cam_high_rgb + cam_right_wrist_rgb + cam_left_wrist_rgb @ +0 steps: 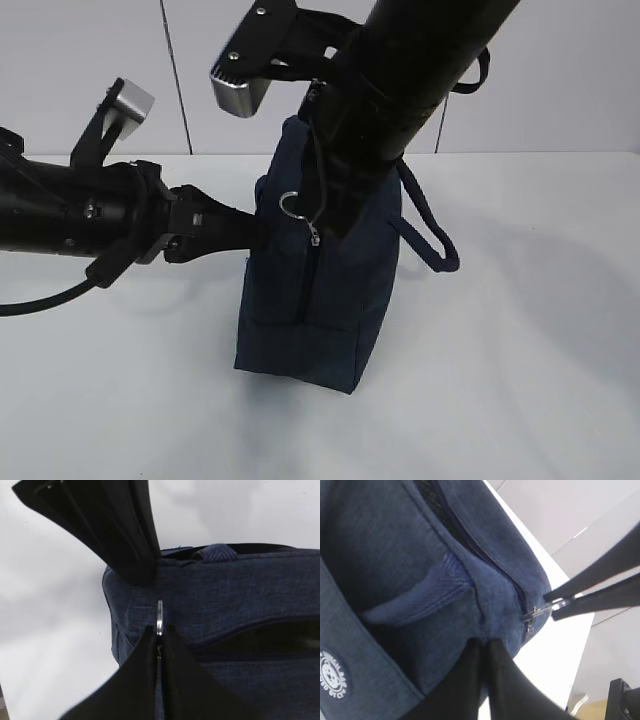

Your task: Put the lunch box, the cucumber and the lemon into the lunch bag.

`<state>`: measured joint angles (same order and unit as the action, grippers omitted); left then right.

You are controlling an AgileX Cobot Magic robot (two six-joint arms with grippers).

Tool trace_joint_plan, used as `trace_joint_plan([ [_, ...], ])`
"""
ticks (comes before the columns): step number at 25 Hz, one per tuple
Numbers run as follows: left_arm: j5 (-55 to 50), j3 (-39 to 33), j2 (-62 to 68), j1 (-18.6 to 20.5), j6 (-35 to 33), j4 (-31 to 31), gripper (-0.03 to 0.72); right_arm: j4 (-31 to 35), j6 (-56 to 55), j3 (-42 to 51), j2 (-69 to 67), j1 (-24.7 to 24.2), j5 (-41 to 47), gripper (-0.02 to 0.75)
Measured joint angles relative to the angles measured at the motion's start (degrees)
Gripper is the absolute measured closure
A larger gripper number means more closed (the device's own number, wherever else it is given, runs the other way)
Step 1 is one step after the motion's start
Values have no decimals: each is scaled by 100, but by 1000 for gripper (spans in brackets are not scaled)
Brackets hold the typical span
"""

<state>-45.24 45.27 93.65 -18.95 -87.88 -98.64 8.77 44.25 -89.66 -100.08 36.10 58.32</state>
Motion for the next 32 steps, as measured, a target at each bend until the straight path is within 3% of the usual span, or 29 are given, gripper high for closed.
trace_joint_plan([
  [18,-31,0,-101,0,221,322,694,-210,-44,-355,-60,-96,-41,730],
  [26,2,0,-158,0,525,561,694,226,52,-366,-171,-169,48,730],
  [32,14,0,-338,0,1159,1229,694,518,125,-374,-171,-169,437,730],
])
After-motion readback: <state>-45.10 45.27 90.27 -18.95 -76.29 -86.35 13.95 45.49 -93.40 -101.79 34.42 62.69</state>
